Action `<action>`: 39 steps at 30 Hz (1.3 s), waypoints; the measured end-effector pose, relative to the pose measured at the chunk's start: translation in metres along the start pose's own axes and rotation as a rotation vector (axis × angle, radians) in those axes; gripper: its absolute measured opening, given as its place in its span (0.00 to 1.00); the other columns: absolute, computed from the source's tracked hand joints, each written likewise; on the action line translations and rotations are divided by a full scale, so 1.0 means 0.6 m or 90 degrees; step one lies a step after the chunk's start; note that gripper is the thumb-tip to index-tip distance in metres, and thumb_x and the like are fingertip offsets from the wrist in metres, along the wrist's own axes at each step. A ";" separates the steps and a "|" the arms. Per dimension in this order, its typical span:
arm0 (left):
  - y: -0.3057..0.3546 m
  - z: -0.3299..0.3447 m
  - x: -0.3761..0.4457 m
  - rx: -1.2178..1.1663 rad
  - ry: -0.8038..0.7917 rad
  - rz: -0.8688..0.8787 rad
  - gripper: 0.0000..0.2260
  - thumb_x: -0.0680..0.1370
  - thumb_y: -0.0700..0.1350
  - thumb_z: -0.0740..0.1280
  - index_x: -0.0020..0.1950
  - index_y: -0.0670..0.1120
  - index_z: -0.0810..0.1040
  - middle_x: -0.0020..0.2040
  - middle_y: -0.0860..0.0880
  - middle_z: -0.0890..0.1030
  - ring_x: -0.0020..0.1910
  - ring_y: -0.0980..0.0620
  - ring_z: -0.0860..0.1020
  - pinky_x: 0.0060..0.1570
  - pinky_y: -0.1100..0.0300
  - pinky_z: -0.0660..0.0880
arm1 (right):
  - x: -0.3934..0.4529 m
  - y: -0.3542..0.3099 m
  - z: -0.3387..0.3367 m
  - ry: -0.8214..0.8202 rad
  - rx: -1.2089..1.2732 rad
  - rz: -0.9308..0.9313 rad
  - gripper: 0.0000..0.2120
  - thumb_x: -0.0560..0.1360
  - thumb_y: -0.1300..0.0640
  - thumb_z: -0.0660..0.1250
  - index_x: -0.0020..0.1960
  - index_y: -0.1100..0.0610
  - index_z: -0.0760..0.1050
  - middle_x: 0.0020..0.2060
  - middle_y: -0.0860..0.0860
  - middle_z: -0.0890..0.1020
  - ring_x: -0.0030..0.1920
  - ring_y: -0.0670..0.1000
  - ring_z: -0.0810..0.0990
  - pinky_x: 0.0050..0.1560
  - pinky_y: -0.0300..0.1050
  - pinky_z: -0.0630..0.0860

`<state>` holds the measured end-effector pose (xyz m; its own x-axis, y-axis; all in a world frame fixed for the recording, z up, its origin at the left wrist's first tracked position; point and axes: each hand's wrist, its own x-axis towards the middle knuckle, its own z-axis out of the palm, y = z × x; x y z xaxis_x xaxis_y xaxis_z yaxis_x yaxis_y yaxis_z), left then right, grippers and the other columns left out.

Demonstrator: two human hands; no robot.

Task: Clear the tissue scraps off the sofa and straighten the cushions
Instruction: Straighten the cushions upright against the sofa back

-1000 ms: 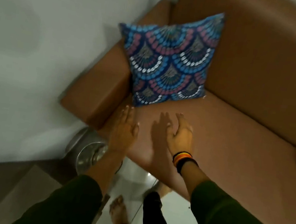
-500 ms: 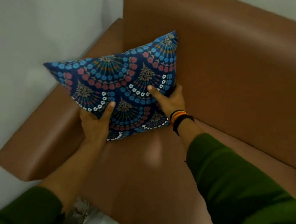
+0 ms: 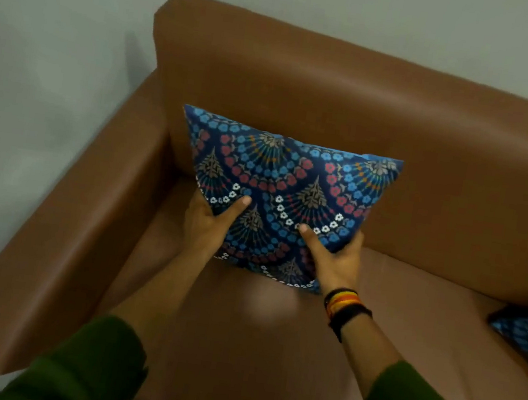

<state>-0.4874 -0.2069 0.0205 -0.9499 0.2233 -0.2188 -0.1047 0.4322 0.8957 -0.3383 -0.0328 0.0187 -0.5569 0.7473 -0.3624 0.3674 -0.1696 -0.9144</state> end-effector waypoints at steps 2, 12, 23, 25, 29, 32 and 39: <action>-0.011 0.016 0.009 -0.008 -0.039 -0.013 0.42 0.69 0.65 0.77 0.78 0.57 0.63 0.74 0.54 0.72 0.74 0.50 0.71 0.74 0.44 0.70 | 0.014 0.010 -0.015 -0.013 -0.023 -0.007 0.45 0.60 0.37 0.82 0.70 0.47 0.64 0.63 0.51 0.80 0.61 0.57 0.81 0.59 0.59 0.81; 0.011 -0.006 -0.171 0.254 -0.143 0.087 0.43 0.78 0.69 0.59 0.85 0.51 0.44 0.85 0.46 0.50 0.84 0.43 0.49 0.81 0.41 0.53 | -0.152 0.030 -0.103 0.025 -0.068 0.031 0.47 0.72 0.45 0.76 0.81 0.55 0.52 0.78 0.55 0.64 0.76 0.58 0.66 0.68 0.49 0.68; 0.210 0.418 -0.465 0.318 -0.476 0.274 0.34 0.83 0.62 0.57 0.85 0.53 0.48 0.85 0.50 0.51 0.84 0.48 0.52 0.79 0.45 0.56 | -0.227 0.102 -0.640 0.371 -0.135 0.126 0.36 0.76 0.48 0.71 0.78 0.58 0.62 0.75 0.58 0.69 0.73 0.61 0.70 0.72 0.57 0.68; 0.206 0.416 -0.452 0.323 -0.461 0.254 0.34 0.83 0.62 0.58 0.85 0.54 0.49 0.85 0.51 0.51 0.84 0.48 0.52 0.79 0.44 0.58 | -0.215 0.099 -0.637 0.373 -0.119 0.114 0.36 0.77 0.46 0.71 0.78 0.58 0.61 0.76 0.57 0.68 0.74 0.60 0.69 0.73 0.58 0.68; 0.205 0.464 -0.442 0.310 -0.455 0.267 0.35 0.82 0.62 0.60 0.84 0.55 0.50 0.85 0.51 0.52 0.83 0.49 0.54 0.80 0.48 0.58 | -0.197 0.110 -0.663 0.413 -0.068 0.109 0.36 0.76 0.43 0.70 0.77 0.57 0.62 0.75 0.57 0.69 0.72 0.60 0.70 0.72 0.59 0.69; 0.238 0.640 -0.461 0.324 -0.496 0.237 0.36 0.82 0.63 0.61 0.85 0.52 0.50 0.84 0.47 0.56 0.82 0.46 0.58 0.79 0.47 0.60 | -0.130 0.161 -0.804 0.478 -0.023 0.130 0.43 0.72 0.34 0.69 0.78 0.55 0.59 0.74 0.57 0.69 0.71 0.61 0.72 0.70 0.63 0.71; 0.274 0.933 -0.474 0.194 -0.552 0.169 0.45 0.74 0.69 0.69 0.83 0.50 0.55 0.82 0.49 0.63 0.80 0.47 0.64 0.76 0.46 0.66 | 0.000 0.236 -1.010 0.546 0.052 0.094 0.47 0.69 0.32 0.72 0.78 0.52 0.57 0.73 0.53 0.68 0.72 0.56 0.70 0.71 0.58 0.72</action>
<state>-0.0695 0.2898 0.0133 -0.3702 0.8631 -0.3437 0.2801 0.4564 0.8445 0.1649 0.3324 -0.0016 0.2567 0.9342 -0.2479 0.3191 -0.3240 -0.8906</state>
